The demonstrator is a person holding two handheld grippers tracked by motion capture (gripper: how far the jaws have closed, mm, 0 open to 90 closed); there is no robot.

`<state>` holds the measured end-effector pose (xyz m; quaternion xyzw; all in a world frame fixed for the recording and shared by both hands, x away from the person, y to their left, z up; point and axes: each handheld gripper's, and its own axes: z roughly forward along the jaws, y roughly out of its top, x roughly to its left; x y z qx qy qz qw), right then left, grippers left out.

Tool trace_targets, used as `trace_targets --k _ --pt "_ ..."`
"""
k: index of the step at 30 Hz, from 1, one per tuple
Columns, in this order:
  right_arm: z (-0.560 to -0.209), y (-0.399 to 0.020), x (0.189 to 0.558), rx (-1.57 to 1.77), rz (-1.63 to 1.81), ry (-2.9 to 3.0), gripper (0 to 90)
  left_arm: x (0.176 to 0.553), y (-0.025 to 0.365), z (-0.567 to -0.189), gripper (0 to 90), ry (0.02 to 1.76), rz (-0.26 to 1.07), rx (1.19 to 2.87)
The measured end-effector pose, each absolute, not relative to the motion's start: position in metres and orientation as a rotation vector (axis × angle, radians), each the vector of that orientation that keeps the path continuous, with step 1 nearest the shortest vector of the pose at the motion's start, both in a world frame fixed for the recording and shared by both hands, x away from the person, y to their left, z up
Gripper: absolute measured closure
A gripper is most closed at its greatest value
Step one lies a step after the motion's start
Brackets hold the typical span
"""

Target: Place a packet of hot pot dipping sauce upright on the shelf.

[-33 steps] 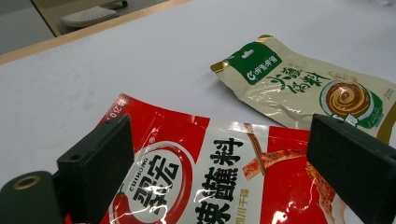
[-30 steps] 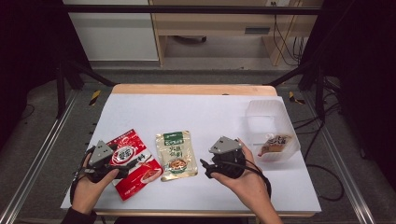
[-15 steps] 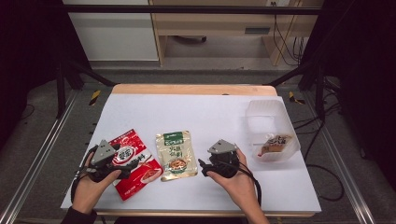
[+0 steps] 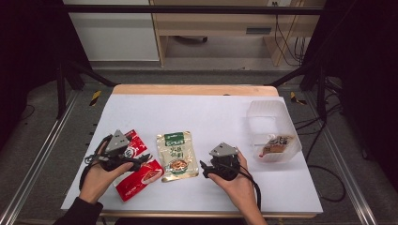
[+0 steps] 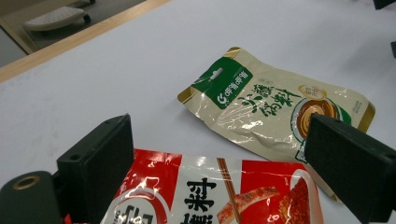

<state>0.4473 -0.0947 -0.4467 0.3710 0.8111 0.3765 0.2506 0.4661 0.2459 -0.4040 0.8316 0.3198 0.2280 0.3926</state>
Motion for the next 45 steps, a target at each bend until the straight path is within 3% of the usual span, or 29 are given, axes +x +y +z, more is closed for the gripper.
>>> trace_targets --k 12,30,45 --pt "-0.45 -0.096 0.443 0.997 1.03 2.206 20.0 0.497 0.224 -0.4 8.5 0.799 0.553 2.15" --pt "-0.452 -0.094 0.442 0.959 1.007 2.226 22.4 0.542 0.207 -0.437 22.9 0.81 0.458 2.291" --pt "-0.453 -0.096 0.441 0.944 0.992 2.24 22.5 0.562 0.208 -0.459 28.0 0.86 0.342 2.331"
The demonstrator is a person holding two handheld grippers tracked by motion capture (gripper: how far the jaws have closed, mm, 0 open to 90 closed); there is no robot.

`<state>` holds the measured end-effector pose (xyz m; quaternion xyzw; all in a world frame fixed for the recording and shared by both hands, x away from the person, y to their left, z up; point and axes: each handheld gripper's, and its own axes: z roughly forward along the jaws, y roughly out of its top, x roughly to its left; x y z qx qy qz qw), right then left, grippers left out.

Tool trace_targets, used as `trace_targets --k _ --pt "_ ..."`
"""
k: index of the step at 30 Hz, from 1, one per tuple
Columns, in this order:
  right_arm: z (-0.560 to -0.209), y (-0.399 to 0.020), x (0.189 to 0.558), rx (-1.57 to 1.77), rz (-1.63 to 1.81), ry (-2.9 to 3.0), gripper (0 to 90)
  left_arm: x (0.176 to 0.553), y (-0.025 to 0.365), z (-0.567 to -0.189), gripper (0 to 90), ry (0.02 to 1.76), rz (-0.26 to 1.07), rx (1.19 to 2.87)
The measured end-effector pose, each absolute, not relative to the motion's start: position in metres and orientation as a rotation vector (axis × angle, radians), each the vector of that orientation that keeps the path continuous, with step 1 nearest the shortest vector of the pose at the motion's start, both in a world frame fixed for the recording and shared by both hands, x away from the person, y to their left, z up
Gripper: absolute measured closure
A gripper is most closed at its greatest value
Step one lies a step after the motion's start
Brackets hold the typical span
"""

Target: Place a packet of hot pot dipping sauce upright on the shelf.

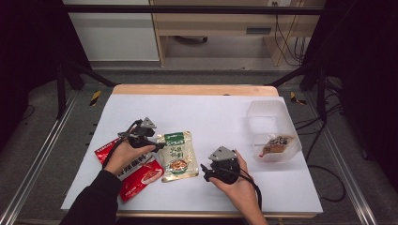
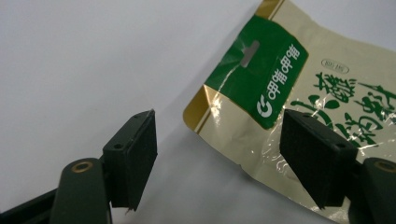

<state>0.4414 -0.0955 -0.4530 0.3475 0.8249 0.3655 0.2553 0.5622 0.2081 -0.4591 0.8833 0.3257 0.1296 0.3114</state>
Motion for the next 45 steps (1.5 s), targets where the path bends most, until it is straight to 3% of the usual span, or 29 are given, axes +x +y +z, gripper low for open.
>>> trace_targets --k 7,25,45 --pt "-0.452 -0.098 0.441 0.953 0.994 2.232 22.5 0.561 0.204 -0.462 37.7 0.853 0.292 2.341" --pt "-0.448 -0.099 0.442 0.952 0.987 2.207 22.8 0.545 0.199 -0.449 88.5 0.815 0.332 2.335" --pt "-0.414 -0.089 0.471 0.827 0.897 2.412 19.7 0.516 0.187 -0.41 90.0 0.667 0.438 2.273"
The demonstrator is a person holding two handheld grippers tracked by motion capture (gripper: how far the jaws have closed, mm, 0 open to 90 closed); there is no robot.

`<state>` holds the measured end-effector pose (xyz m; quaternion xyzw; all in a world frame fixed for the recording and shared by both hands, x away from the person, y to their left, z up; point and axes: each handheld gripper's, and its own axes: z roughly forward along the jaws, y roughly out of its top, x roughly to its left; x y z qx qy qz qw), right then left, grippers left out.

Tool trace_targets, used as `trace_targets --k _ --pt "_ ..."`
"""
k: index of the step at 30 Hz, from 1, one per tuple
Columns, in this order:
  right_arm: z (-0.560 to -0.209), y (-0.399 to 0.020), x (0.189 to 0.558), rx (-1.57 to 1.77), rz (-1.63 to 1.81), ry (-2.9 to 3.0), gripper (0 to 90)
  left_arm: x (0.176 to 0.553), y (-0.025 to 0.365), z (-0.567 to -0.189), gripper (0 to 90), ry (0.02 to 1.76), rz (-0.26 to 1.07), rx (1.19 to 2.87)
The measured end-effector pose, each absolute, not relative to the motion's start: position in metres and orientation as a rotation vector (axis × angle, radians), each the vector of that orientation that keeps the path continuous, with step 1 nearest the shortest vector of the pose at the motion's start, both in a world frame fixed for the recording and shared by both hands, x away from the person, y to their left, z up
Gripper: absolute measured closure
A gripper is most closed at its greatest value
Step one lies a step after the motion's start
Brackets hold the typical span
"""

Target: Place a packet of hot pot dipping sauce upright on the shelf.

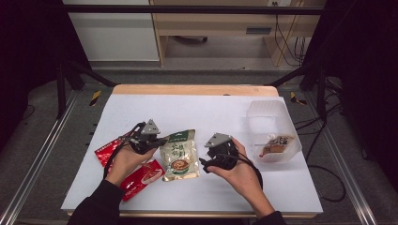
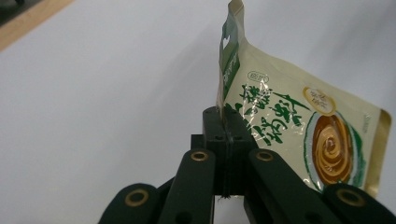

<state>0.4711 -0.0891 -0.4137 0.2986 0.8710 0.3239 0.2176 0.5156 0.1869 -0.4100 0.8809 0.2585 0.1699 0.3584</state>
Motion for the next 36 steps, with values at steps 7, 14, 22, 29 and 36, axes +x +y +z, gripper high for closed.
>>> trace_targets --k 7,14,22,29,36 --pt "-0.399 -0.086 0.483 0.775 0.864 2.462 27.4 0.502 0.184 -0.392 90.0 0.607 0.452 2.237" --pt "-0.379 -0.08 0.488 0.7 0.852 2.497 34.7 0.488 0.183 -0.375 90.0 0.548 0.456 2.203" --pt "-0.36 -0.077 0.492 0.618 0.796 2.542 37.5 0.475 0.179 -0.365 90.0 0.487 0.456 2.198" --pt "-0.357 -0.073 0.502 0.578 0.768 2.578 38.3 0.47 0.178 -0.359 90.0 0.455 0.452 2.204" --pt "-0.354 -0.065 0.508 0.501 0.772 2.65 43.8 0.466 0.175 -0.353 90.0 0.423 0.449 2.206"
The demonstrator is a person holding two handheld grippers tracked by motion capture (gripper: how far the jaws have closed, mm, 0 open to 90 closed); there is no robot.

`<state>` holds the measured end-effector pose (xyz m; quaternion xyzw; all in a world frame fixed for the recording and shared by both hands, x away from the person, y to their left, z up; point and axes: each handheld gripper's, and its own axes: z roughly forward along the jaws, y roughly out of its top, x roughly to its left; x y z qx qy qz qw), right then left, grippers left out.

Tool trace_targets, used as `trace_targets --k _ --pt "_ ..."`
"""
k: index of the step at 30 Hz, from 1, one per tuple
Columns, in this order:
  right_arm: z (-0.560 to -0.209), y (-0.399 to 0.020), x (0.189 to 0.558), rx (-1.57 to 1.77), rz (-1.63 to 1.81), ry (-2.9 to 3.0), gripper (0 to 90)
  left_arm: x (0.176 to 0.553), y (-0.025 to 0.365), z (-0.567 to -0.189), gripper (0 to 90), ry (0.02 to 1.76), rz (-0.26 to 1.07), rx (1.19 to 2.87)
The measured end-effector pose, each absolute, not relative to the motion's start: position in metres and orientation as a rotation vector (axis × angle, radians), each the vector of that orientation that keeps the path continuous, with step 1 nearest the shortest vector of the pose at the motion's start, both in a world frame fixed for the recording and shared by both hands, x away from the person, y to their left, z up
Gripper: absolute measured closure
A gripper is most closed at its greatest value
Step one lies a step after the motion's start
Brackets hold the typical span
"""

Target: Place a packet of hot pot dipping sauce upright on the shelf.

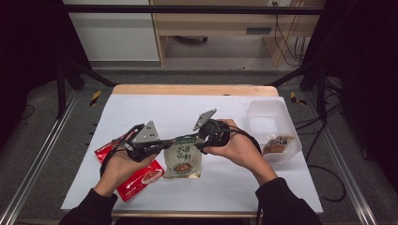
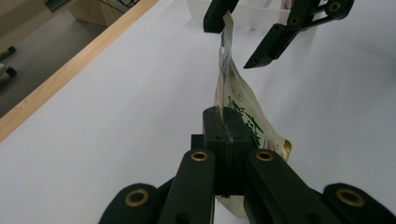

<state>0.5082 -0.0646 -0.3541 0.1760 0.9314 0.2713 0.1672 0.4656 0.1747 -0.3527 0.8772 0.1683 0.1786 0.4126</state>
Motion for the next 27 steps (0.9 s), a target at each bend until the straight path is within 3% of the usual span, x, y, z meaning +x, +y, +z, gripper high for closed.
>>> trace_targets --k 15,22,27 --pt "-0.343 -0.056 0.5 0.303 0.649 2.79 69.0 0.459 0.165 -0.341 90.0 0.349 0.454 2.211" --pt "-0.343 -0.059 0.501 0.31 0.639 2.798 85.9 0.459 0.164 -0.341 90.0 0.348 0.437 2.217" --pt "-0.343 -0.059 0.5 0.296 0.635 2.814 90.0 0.46 0.165 -0.343 90.0 0.361 0.421 2.215"
